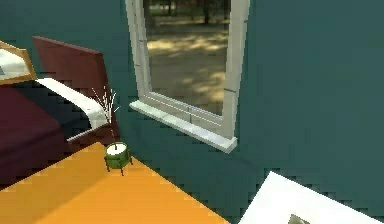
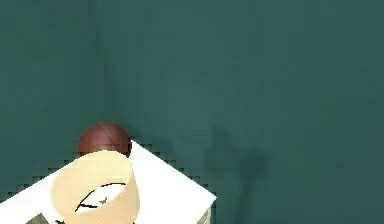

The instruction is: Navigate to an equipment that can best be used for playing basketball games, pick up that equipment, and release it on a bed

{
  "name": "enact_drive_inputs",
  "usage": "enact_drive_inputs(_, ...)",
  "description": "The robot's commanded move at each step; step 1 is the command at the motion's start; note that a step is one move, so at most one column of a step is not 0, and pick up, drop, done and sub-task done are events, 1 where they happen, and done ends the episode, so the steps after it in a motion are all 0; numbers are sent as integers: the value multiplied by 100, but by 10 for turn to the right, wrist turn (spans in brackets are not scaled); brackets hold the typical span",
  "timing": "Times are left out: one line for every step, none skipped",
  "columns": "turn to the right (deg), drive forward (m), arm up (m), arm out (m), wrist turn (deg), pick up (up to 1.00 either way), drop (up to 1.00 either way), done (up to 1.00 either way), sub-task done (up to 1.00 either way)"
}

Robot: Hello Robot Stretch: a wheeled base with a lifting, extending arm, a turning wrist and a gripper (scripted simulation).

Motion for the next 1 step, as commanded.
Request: enact_drive_inputs(-210,0,0,0,0,0,0,0,0)
